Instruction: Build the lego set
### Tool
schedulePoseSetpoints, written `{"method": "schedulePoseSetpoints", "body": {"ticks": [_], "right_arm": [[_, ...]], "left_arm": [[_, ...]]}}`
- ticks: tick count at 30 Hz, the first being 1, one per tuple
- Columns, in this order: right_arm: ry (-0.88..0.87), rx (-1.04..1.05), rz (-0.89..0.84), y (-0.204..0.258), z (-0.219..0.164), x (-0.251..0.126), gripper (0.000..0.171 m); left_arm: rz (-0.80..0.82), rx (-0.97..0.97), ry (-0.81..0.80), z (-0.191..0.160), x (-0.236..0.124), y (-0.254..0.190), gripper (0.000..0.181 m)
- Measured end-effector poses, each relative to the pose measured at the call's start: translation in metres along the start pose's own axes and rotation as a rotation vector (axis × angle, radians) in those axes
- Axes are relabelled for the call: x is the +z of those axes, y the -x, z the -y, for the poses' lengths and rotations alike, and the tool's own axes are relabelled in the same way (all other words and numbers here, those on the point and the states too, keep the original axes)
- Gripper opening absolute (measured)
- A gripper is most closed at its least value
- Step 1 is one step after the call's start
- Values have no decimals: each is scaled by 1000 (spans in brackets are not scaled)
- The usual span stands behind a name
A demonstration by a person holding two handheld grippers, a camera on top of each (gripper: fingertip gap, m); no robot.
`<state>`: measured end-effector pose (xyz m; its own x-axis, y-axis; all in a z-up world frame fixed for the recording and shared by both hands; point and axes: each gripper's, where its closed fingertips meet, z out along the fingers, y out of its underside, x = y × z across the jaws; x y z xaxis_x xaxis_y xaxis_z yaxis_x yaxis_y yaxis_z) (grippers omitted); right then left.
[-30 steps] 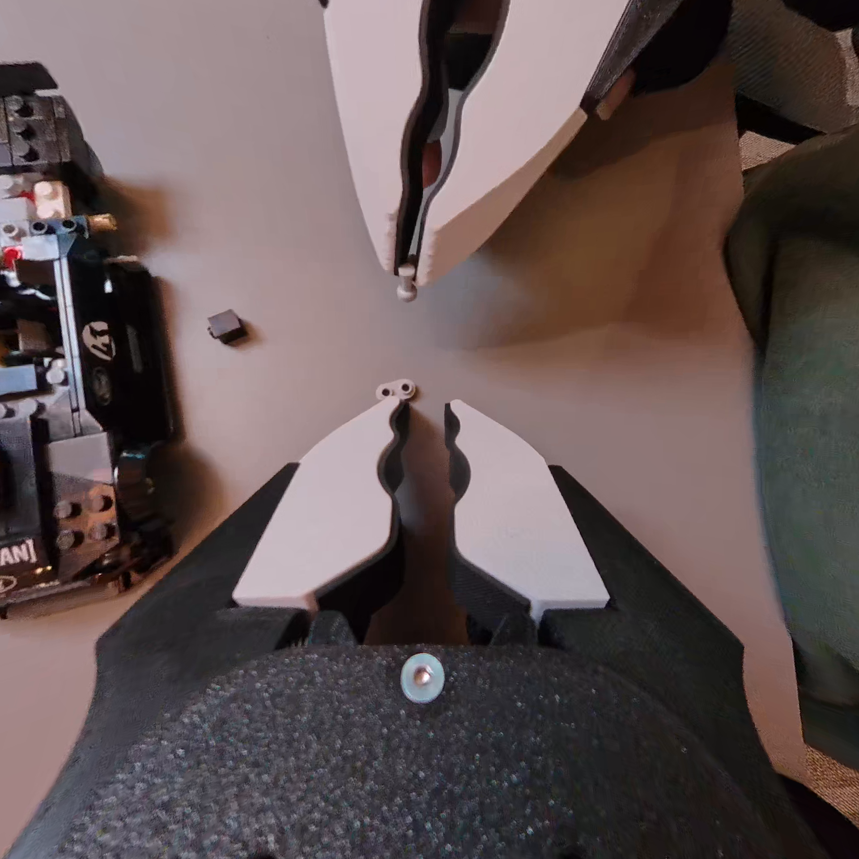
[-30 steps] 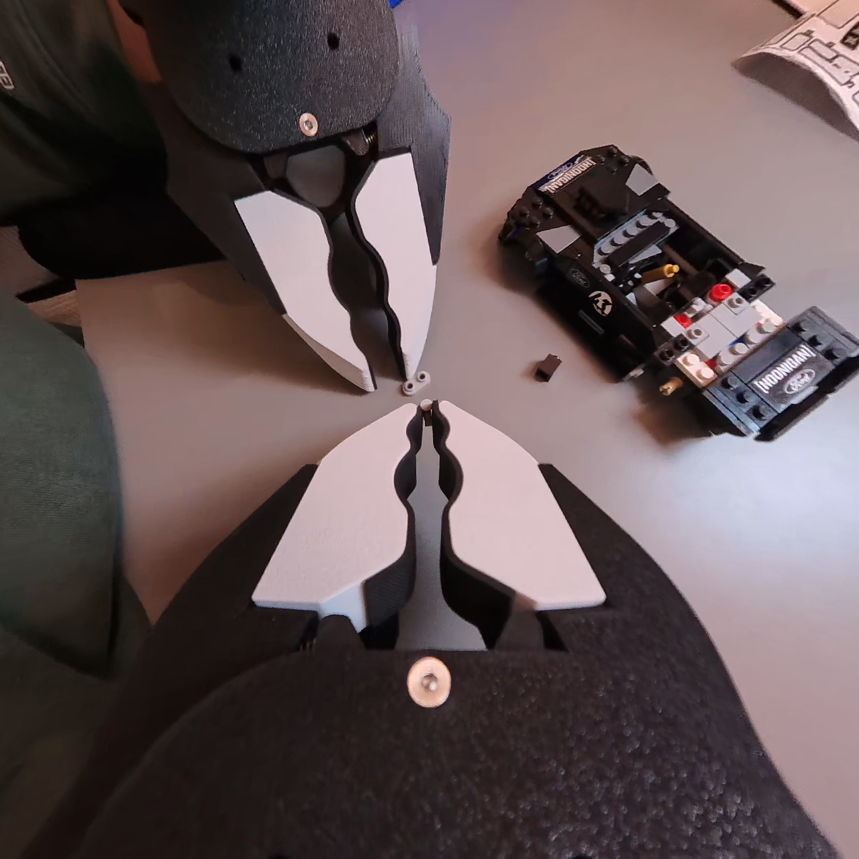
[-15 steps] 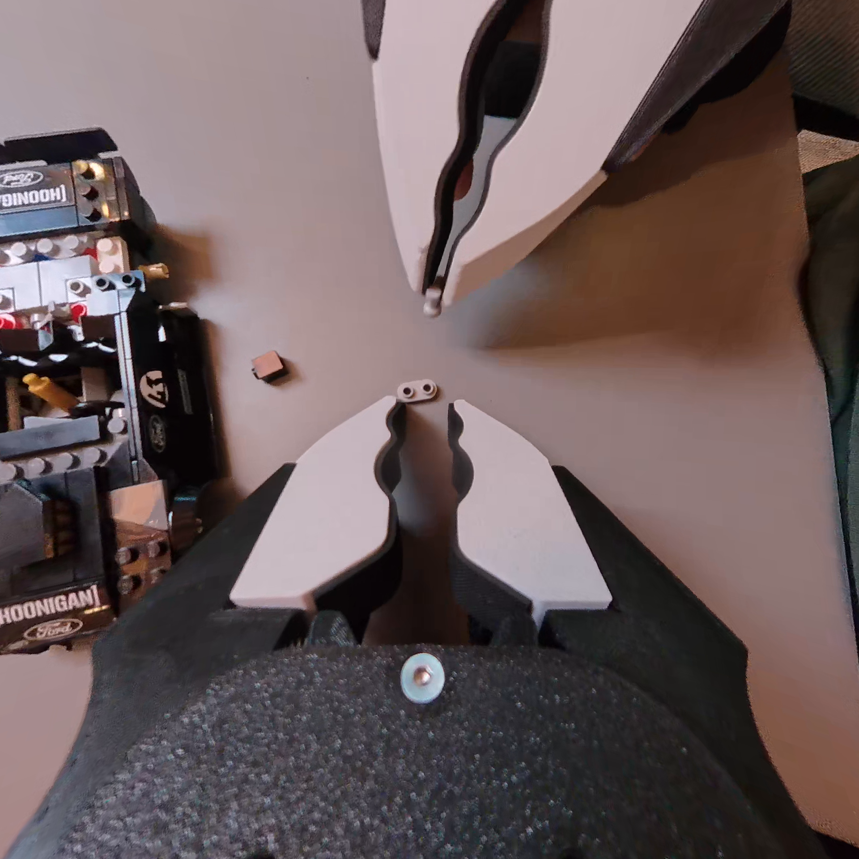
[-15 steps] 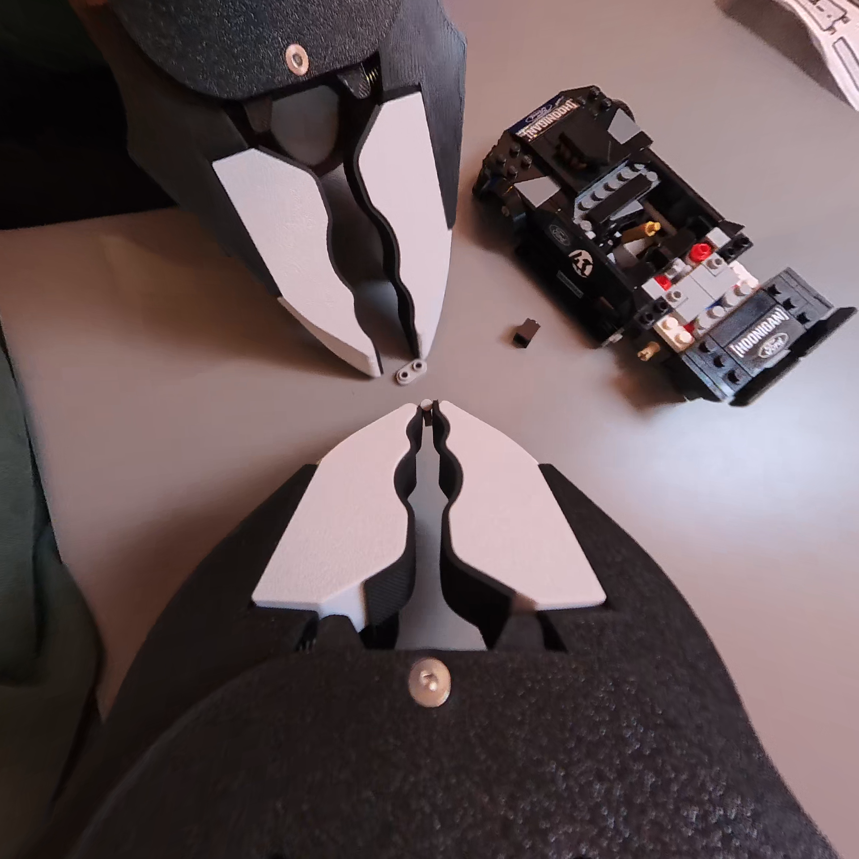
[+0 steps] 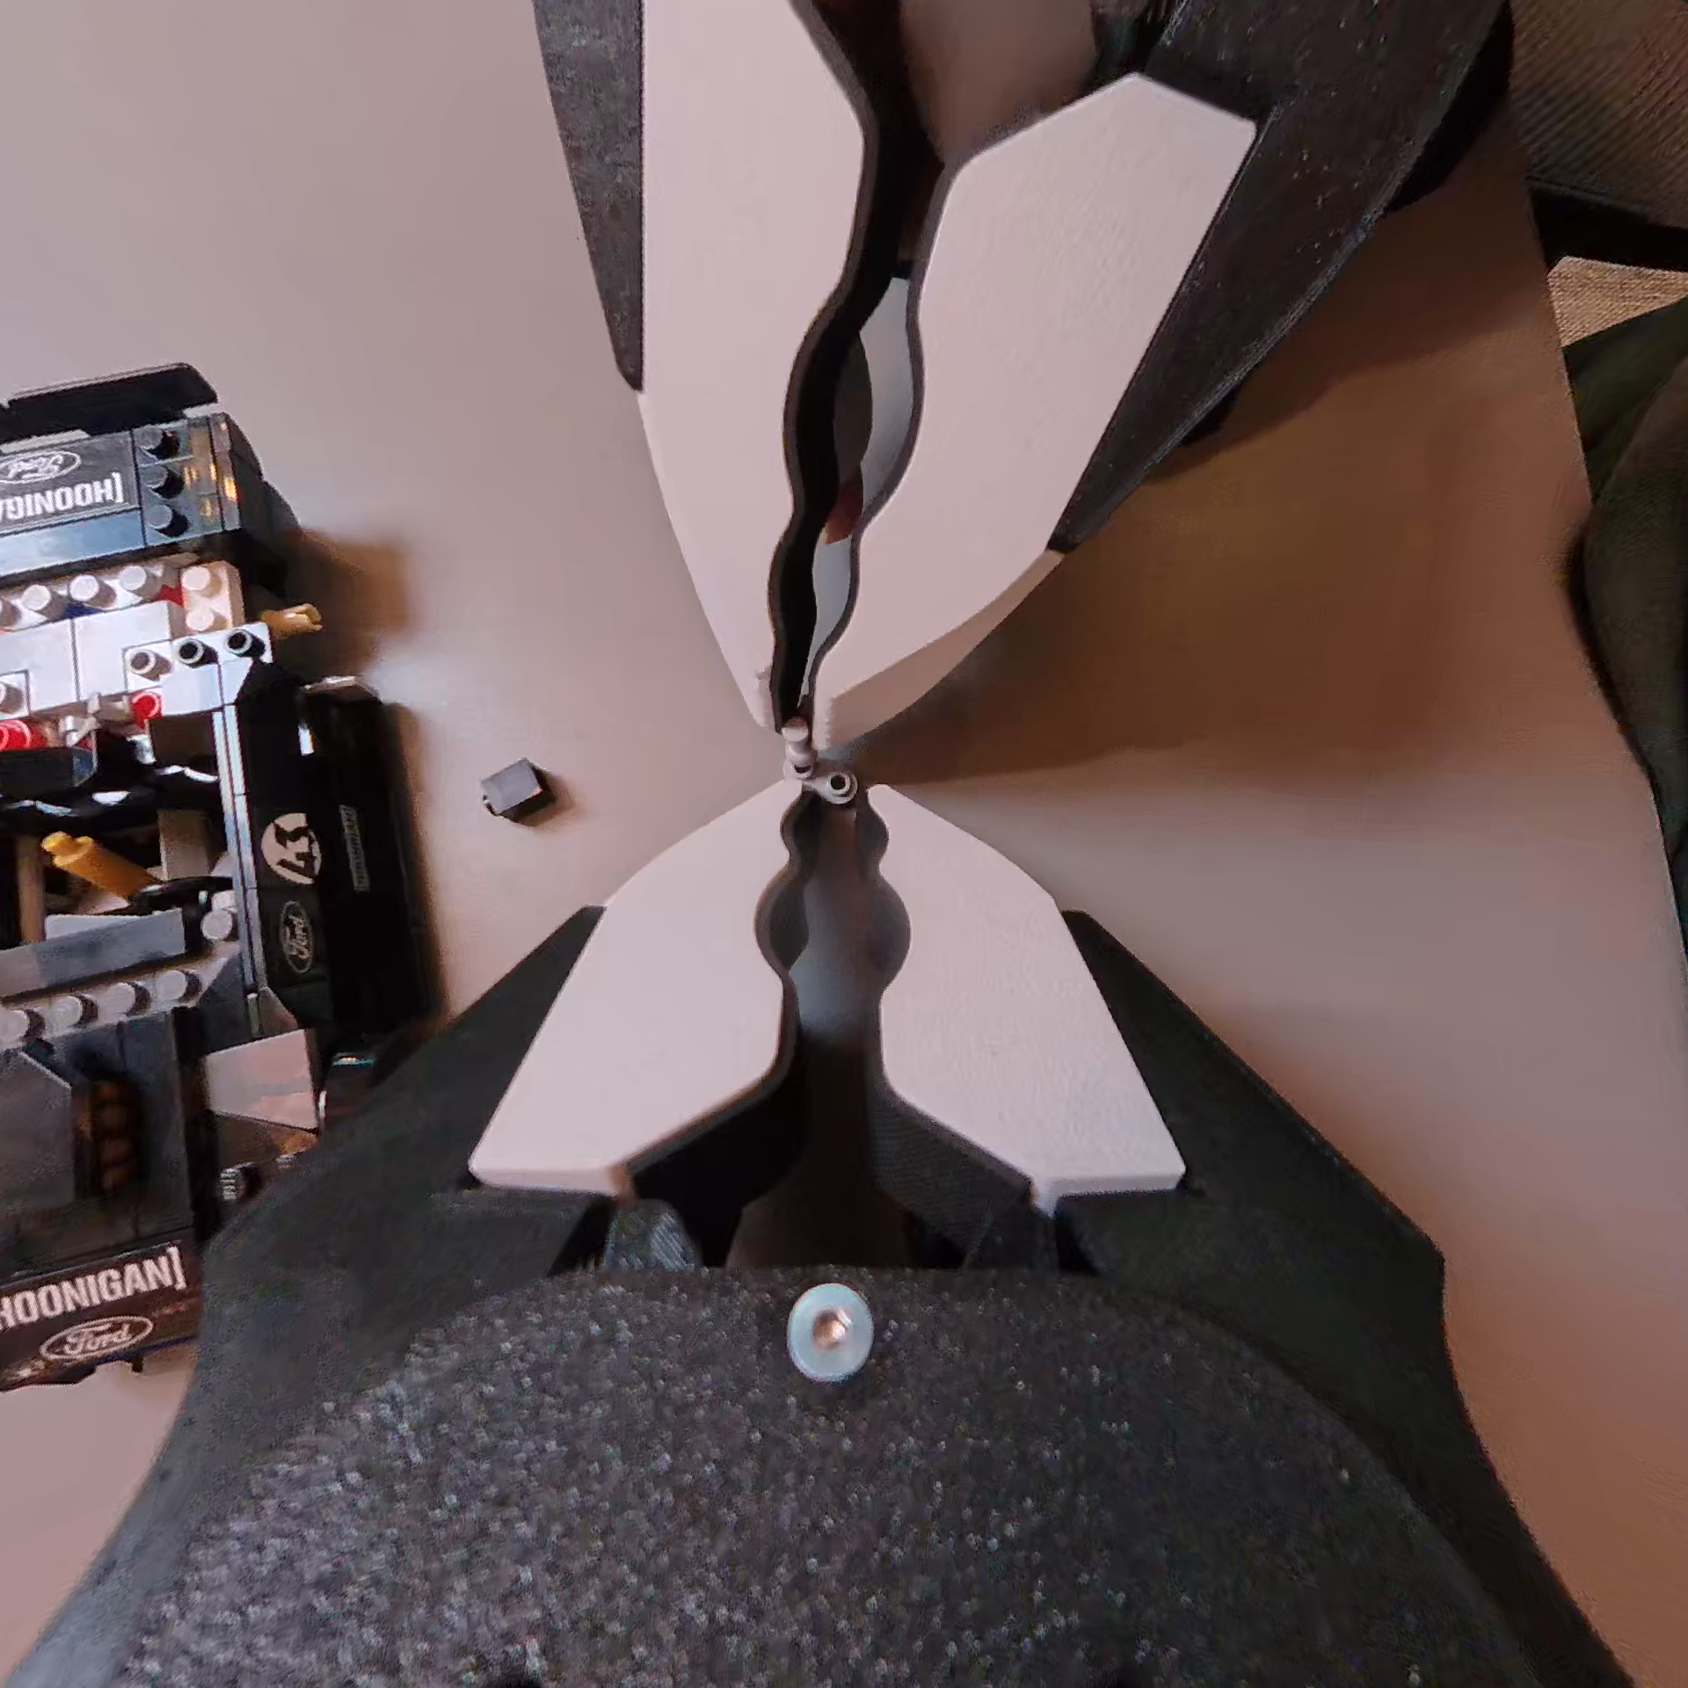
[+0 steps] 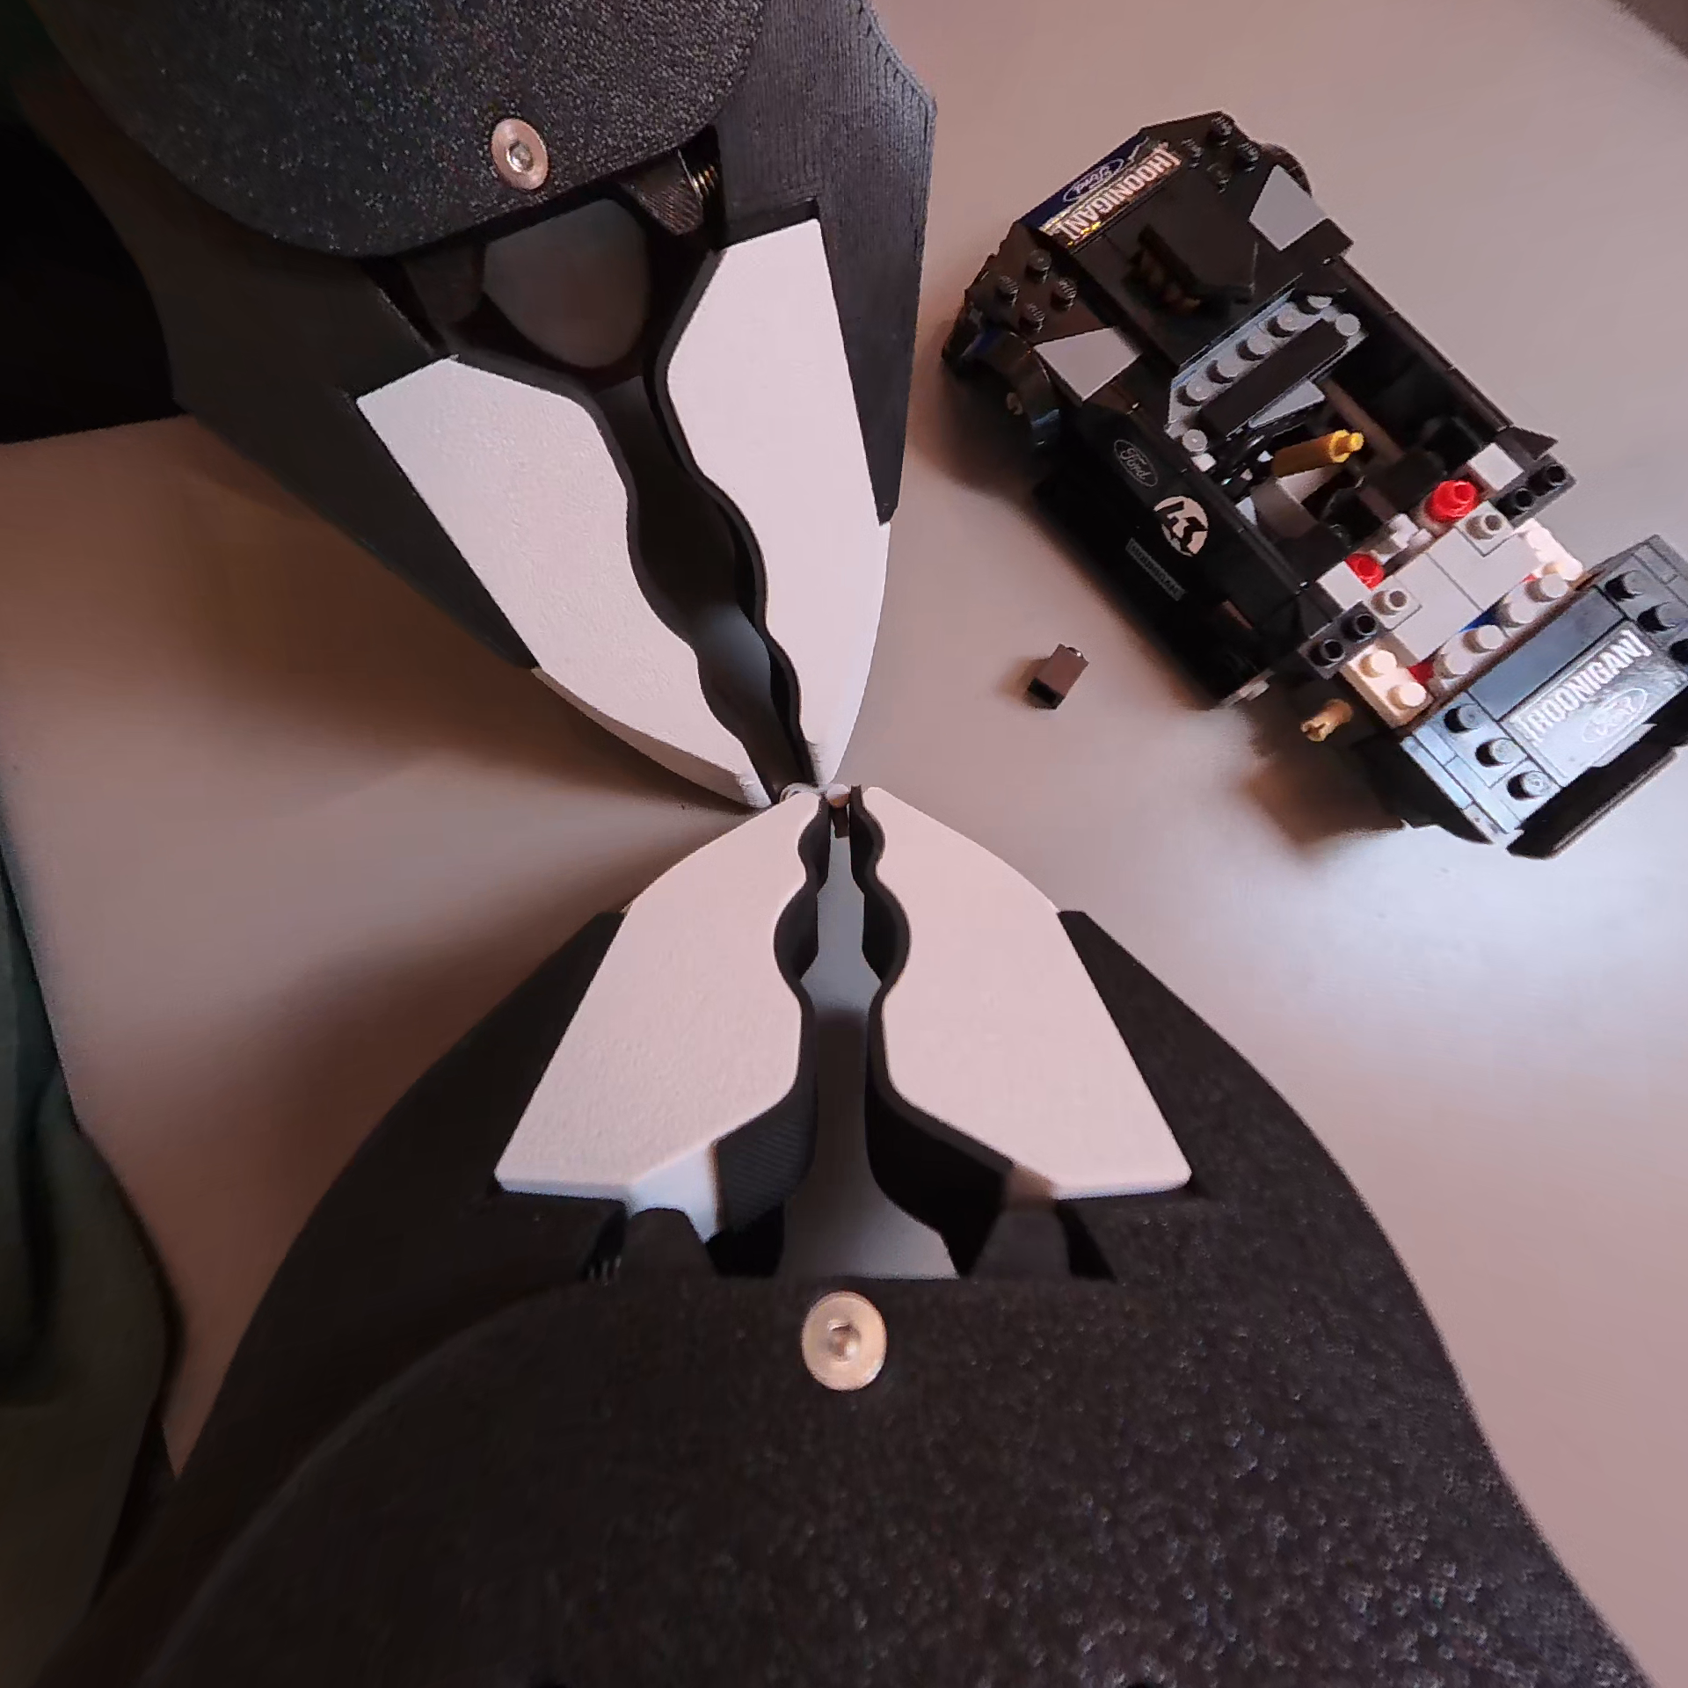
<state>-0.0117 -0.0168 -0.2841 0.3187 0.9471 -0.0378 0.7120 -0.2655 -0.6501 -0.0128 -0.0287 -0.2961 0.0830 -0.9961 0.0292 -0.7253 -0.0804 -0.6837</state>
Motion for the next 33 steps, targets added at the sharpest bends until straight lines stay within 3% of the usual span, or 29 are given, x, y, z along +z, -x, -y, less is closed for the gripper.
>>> {"method": "schedulePoseSetpoints", "body": {"ticks": [12, 22, 33], "right_arm": [[47, -12, -5, 1, -1, 5, 4], [208, -49, 15, 1, -2, 7, 3], [185, -2, 39, 3, -6, 7, 3]], "left_arm": [[4, 0, -5, 0, 0, 0, 8], [4, -9, -16, 0, 0, -1, 8], [13, -7, -19, -1, -1, -2, 8]]}}
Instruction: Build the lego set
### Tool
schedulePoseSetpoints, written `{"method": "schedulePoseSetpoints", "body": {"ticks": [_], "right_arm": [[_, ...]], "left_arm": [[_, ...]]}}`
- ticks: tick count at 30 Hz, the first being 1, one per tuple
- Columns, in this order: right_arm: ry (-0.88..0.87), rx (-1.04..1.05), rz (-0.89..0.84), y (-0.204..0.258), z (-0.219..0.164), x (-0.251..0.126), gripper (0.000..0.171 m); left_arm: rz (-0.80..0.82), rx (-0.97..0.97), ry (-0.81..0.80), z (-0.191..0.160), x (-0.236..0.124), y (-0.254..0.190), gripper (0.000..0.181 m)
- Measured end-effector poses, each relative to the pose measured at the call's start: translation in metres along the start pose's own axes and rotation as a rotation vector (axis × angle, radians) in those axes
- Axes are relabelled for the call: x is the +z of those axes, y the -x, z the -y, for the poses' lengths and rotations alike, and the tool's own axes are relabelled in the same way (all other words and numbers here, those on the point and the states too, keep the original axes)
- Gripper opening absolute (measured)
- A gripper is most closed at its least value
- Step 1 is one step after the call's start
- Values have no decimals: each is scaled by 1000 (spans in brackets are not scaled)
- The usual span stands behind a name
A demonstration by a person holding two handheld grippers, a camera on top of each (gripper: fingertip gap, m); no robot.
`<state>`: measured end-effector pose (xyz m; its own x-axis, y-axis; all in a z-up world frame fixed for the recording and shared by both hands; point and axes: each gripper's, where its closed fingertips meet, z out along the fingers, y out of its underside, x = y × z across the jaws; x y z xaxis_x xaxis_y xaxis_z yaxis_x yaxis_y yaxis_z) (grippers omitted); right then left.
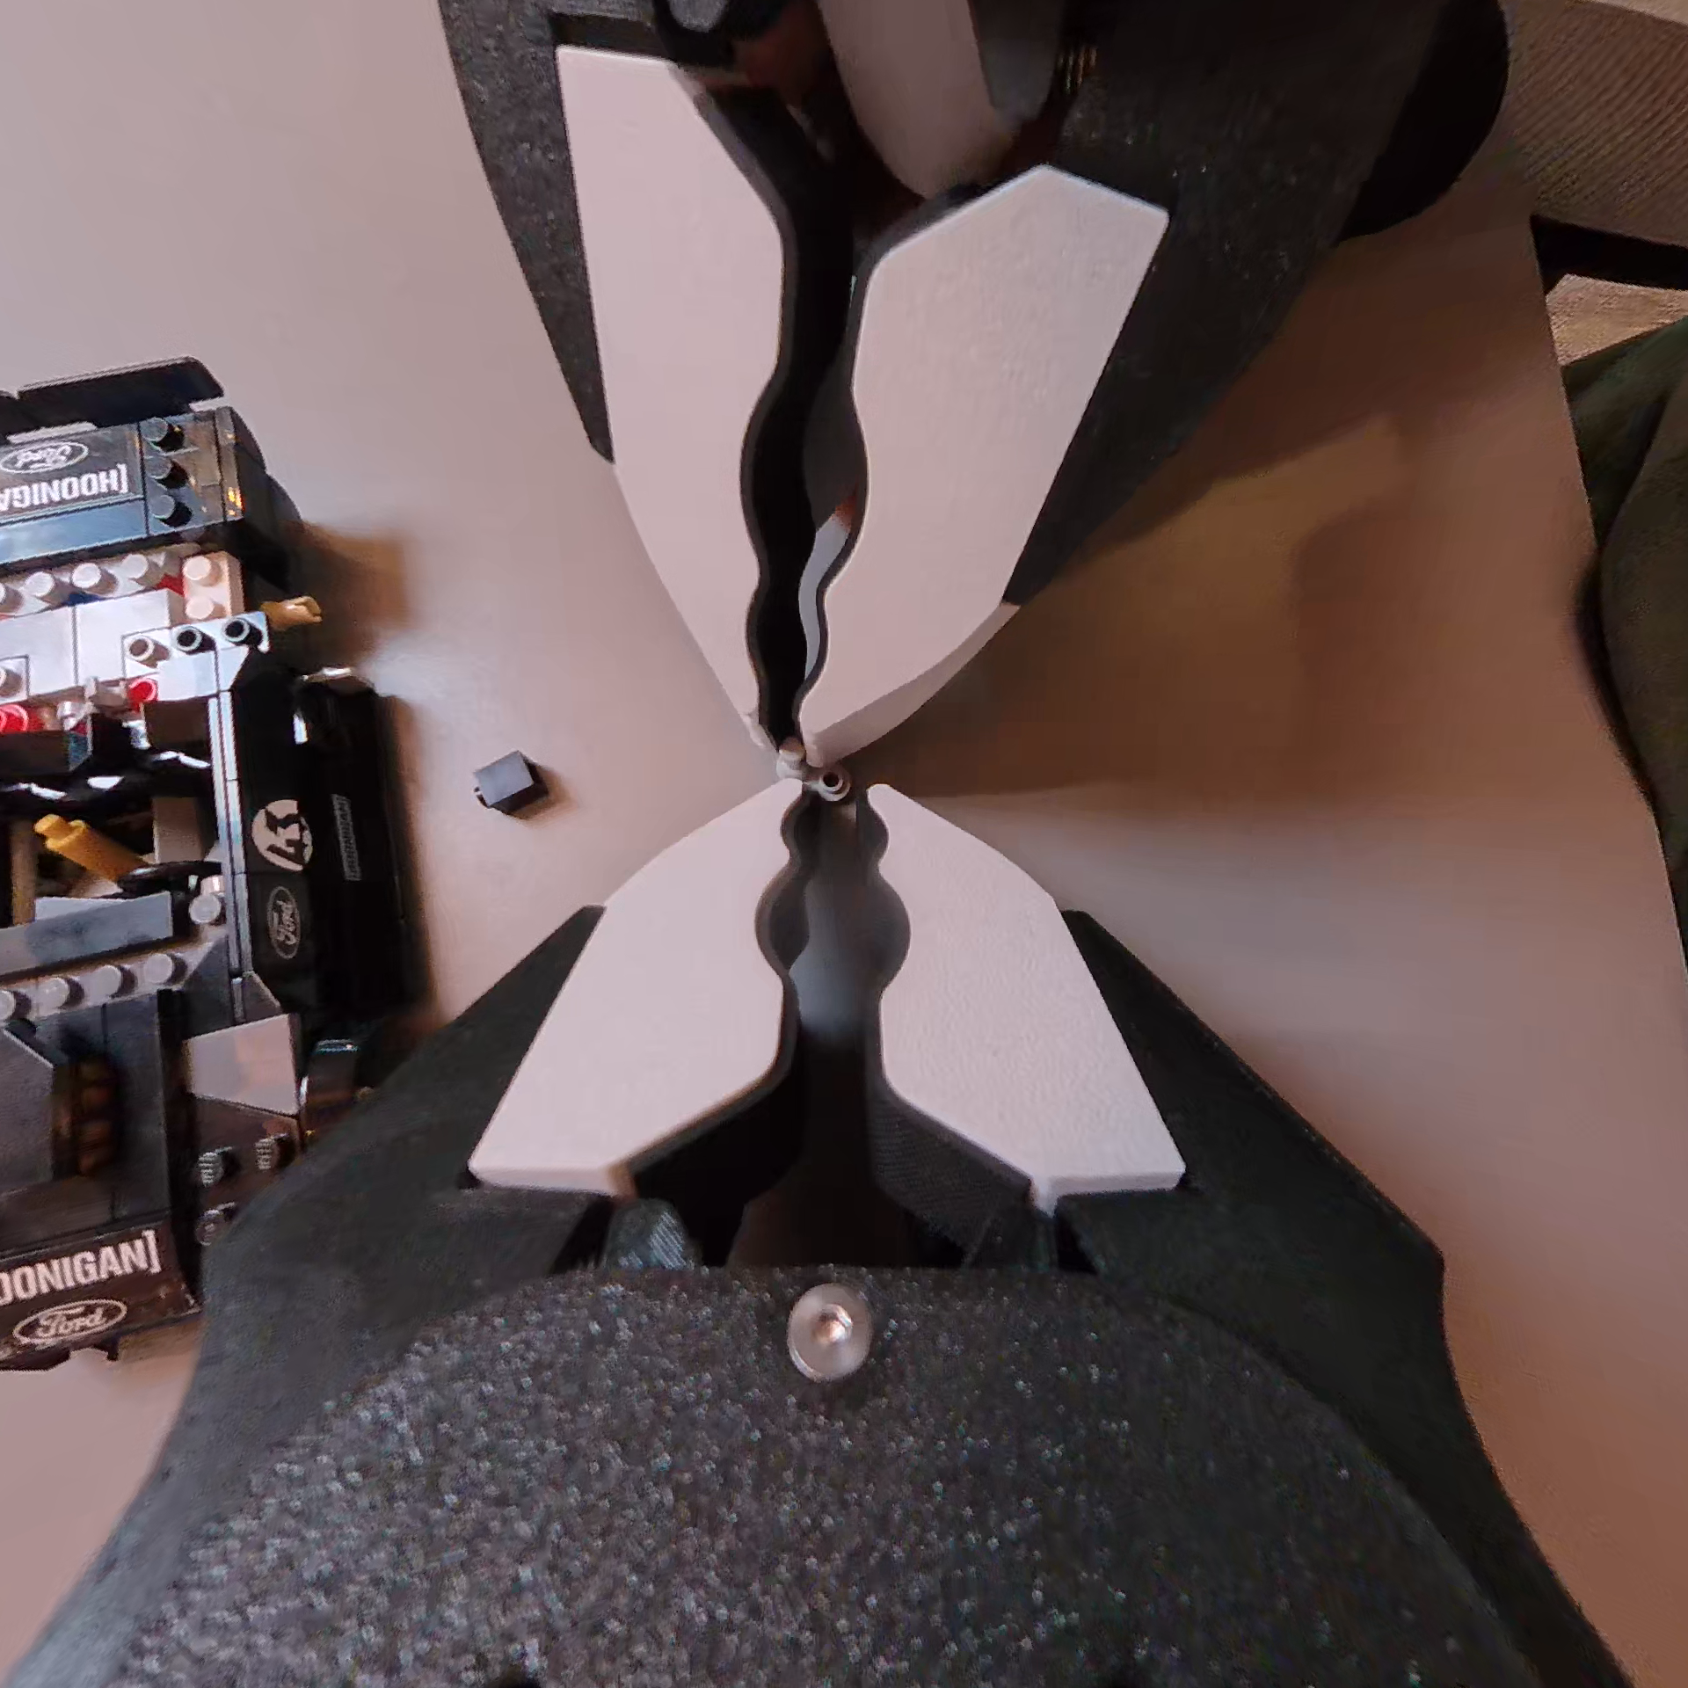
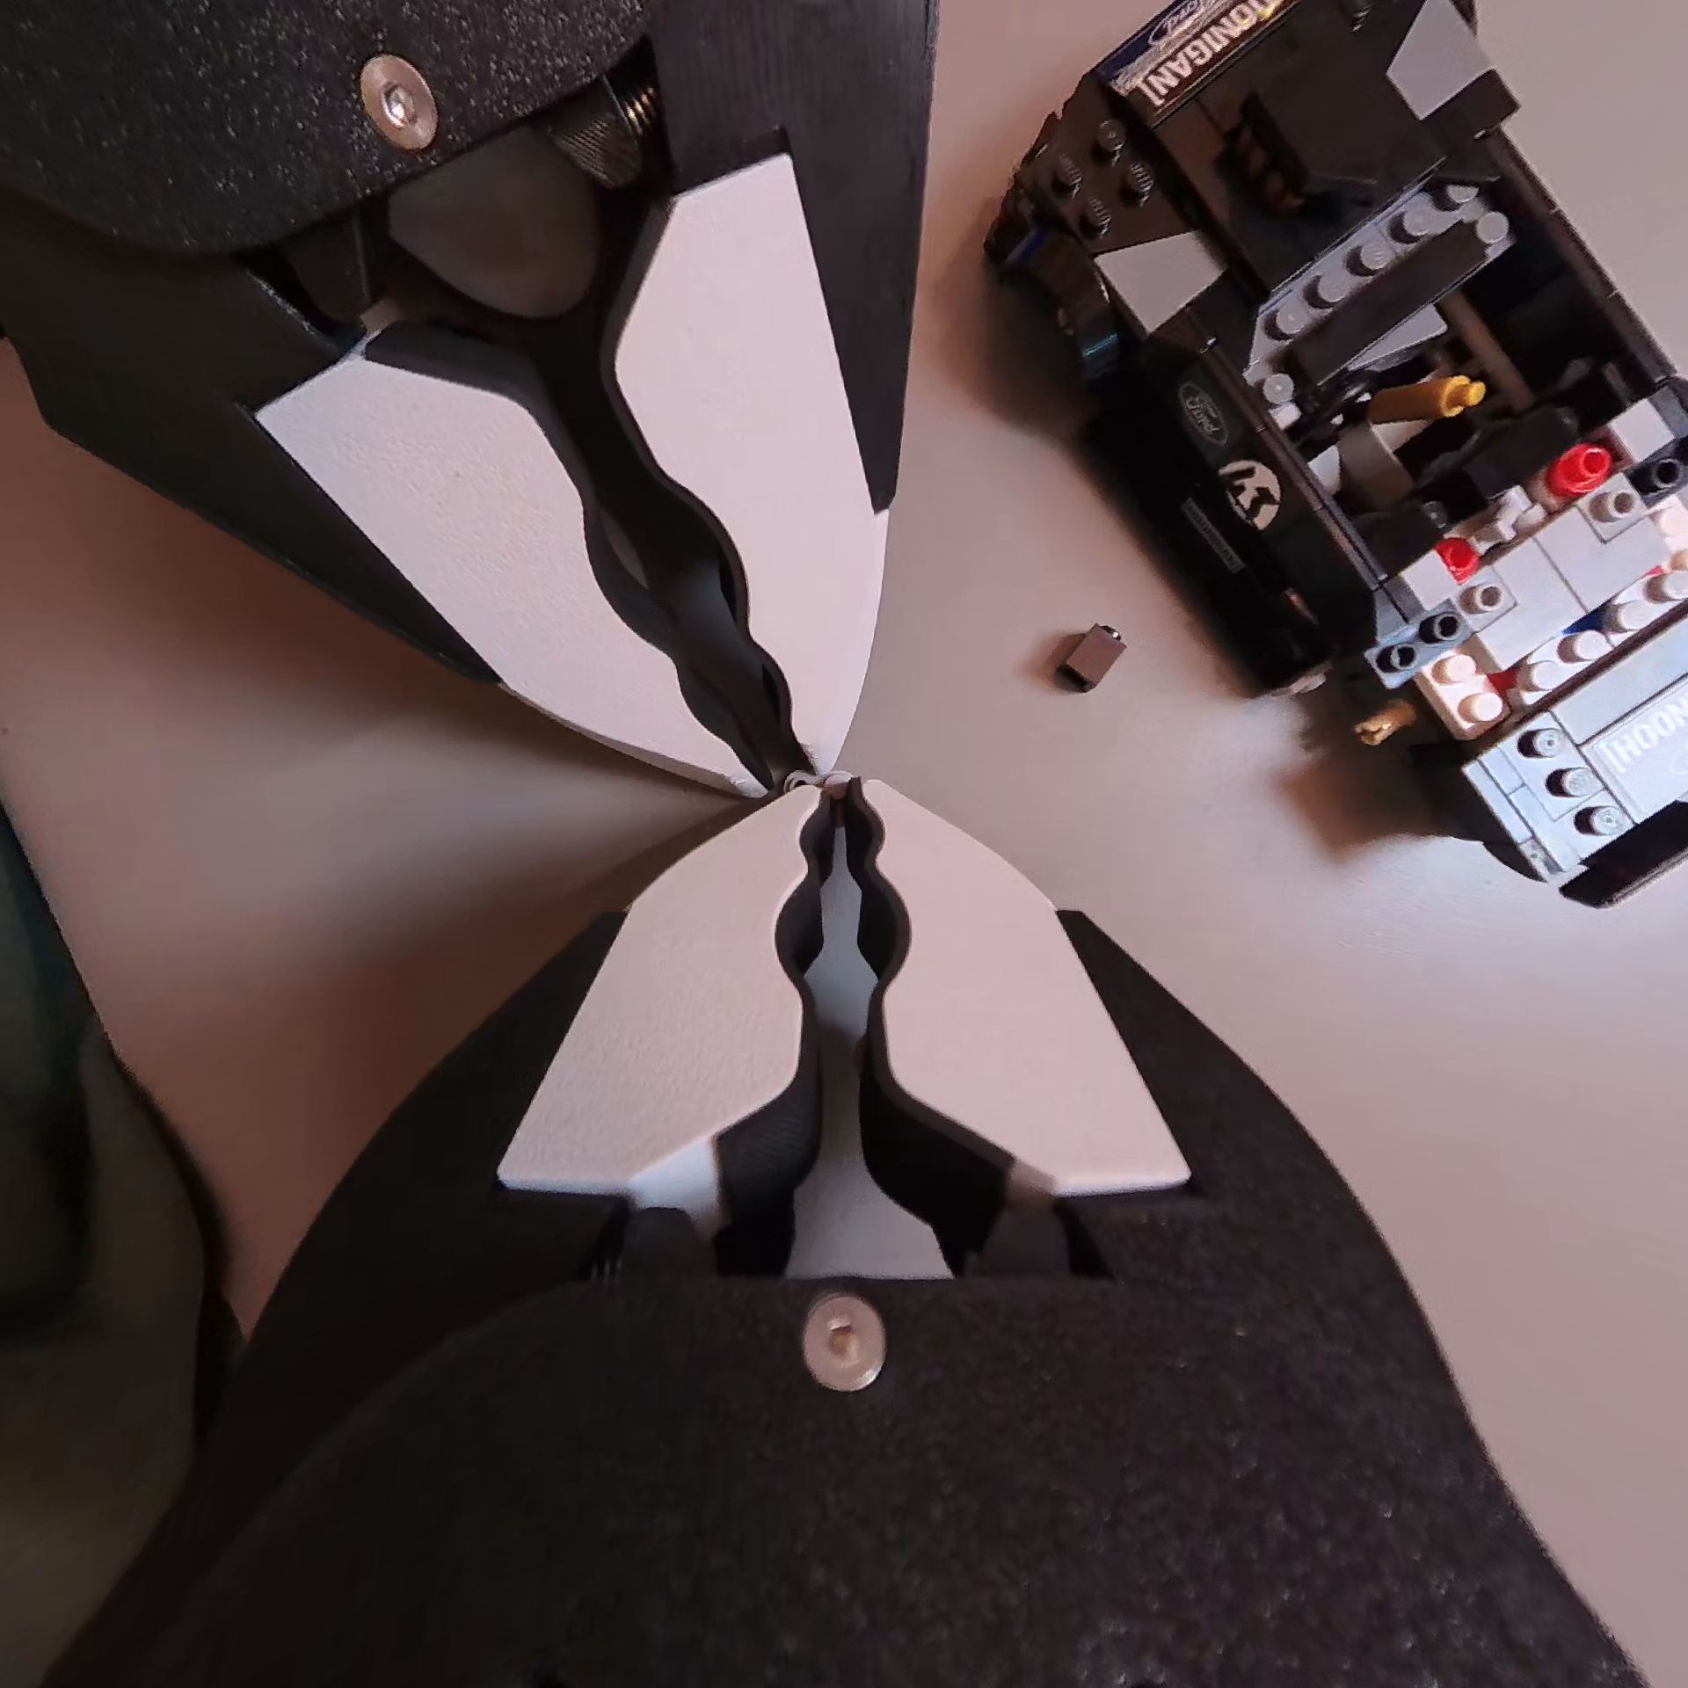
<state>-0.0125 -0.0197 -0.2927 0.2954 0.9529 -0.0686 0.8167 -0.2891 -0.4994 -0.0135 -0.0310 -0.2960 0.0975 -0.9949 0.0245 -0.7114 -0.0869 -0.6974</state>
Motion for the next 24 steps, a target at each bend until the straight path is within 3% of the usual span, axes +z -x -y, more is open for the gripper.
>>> {"method": "schedulePoseSetpoints", "body": {"ticks": [10, 16, 24], "right_arm": [[128, 12, 33, -1, 1, 2, 3], [-25, 97, 3, -1, 2, 3, 5], [-153, 137, -53, 1, -1, -4, 21]], "left_arm": [[4, -26, -20, -1, -1, 3, 9], [13, -31, -61, -1, -4, 1, 14], [64, 5, -51, -1, -2, 3, 15]]}}
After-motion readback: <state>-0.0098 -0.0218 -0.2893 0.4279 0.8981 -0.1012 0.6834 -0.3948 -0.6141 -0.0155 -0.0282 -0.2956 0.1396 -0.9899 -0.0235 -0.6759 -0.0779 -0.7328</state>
